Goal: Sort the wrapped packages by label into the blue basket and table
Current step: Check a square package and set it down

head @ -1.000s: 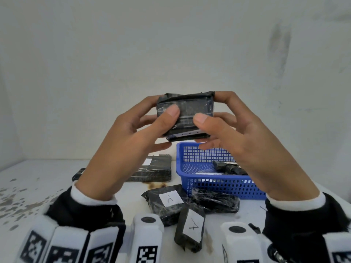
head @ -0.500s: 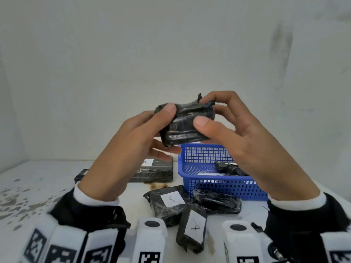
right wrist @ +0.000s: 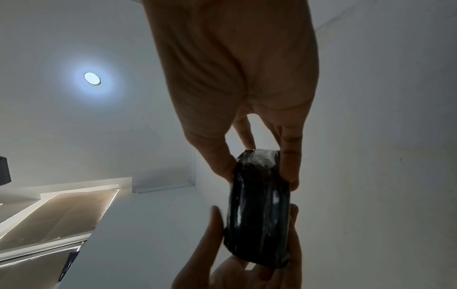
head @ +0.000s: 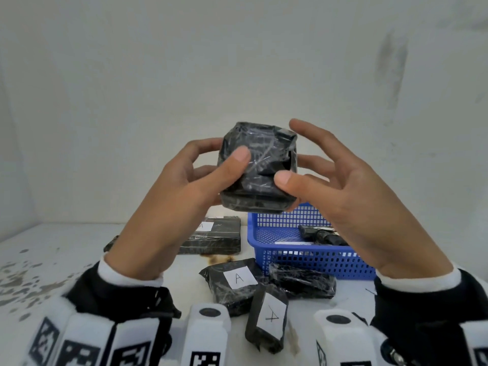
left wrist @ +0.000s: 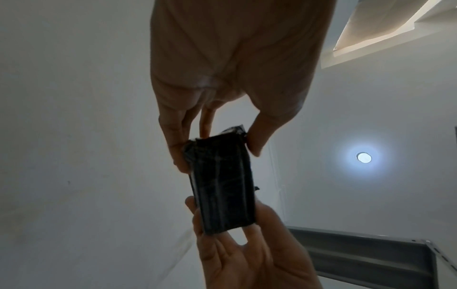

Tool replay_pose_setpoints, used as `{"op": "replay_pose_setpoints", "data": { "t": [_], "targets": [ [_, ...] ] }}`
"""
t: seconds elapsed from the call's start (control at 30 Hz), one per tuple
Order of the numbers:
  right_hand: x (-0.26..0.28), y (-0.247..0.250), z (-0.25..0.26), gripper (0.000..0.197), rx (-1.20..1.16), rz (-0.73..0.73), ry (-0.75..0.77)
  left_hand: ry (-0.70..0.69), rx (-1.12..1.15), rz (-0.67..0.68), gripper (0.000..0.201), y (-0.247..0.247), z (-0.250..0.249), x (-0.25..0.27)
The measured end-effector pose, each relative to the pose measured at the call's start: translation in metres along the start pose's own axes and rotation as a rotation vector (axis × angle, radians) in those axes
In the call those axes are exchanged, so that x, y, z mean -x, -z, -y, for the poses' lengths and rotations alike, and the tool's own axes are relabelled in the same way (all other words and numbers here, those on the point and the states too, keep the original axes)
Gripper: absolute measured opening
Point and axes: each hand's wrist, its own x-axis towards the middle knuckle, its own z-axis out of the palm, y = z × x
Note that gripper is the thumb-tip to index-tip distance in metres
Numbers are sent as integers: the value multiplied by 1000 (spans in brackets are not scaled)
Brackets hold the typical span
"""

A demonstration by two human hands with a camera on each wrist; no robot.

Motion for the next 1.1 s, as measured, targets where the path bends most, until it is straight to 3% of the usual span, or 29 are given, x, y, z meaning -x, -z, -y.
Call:
{"op": "replay_pose_setpoints", "data": {
  "t": [0.13,0.27,0.4,0.6,0.8,1.1],
  "targets": [
    [0,-2,1,66,31,5,2,-10,-31,-40,43,-2,-2,1],
    [-1,-2,0,63,10,24,18,-15,-61,-59,58,-1,-2,2],
    [-1,-2,0,66,21,41,14,-43,-90,-88,41,0,2,1],
    [-1,2,-1,68,17,96,-6,-86,-141,-56,41,-4,6,0],
    [-1,2,-1,48,46,54,18,-94,-137,-53,35,-1,3,1],
    [1,-4,3,39,93,66,-6,-74,-151,-67,35,1,5,1]
  ]
}}
